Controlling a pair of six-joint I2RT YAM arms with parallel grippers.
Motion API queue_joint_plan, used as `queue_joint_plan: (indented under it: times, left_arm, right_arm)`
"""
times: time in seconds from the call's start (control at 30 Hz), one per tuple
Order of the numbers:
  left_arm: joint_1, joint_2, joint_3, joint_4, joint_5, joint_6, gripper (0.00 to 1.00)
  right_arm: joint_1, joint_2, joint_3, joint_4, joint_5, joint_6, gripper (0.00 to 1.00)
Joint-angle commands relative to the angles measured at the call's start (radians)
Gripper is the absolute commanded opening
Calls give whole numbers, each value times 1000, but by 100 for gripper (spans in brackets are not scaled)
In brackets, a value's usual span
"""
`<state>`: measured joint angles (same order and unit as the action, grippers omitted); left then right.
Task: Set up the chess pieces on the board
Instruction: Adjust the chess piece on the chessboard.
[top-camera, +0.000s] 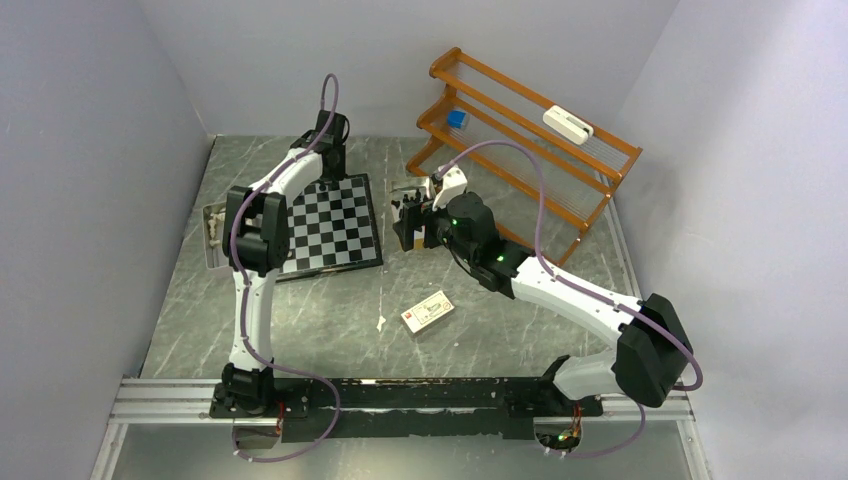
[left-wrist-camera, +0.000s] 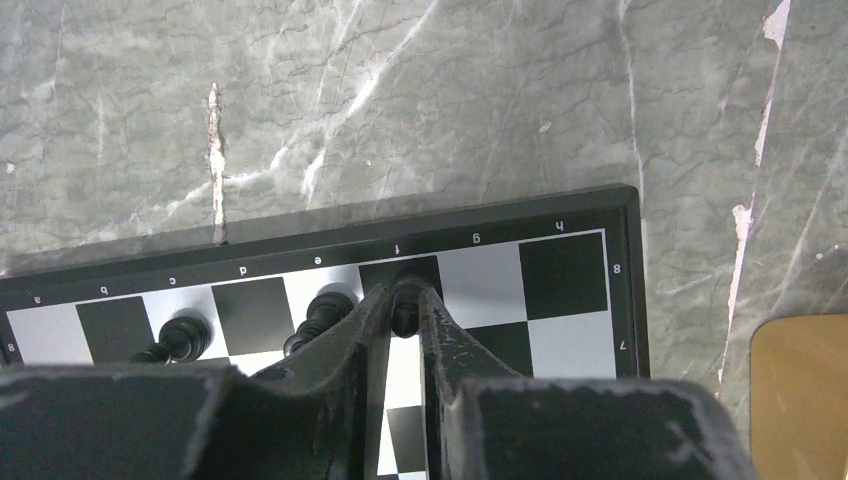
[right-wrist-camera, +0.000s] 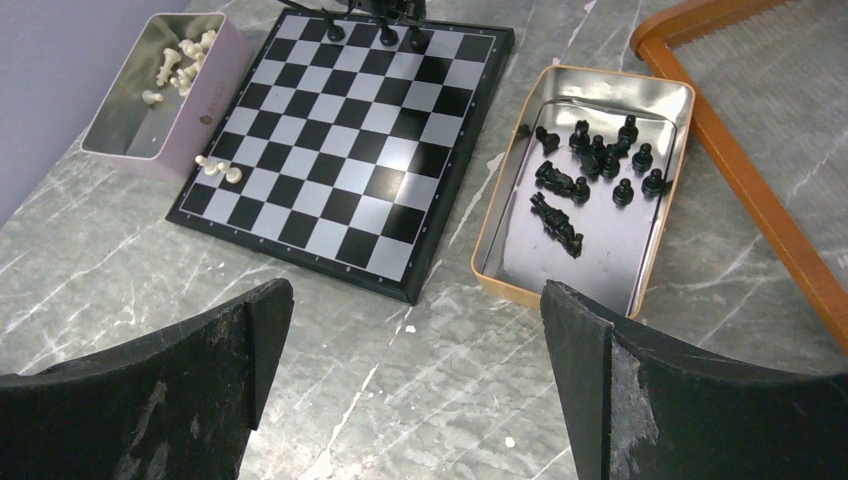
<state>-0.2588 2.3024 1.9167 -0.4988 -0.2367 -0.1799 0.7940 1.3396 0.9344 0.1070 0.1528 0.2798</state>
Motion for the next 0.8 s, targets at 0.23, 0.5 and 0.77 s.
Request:
queue_joint_plan:
  times: [0.23, 0.5, 0.77]
  left_arm:
    - [3, -4, 6, -9, -22, 15, 28]
    - [1, -51, 30, -22, -8, 9, 39]
    - [1, -149, 76, -47, 75, -19, 50]
  right_arm:
    - [4, 13, 15, 26, 3, -8, 100]
    - [4, 35, 28, 16, -3, -3, 100]
    - [4, 37, 39, 10, 13, 42, 100]
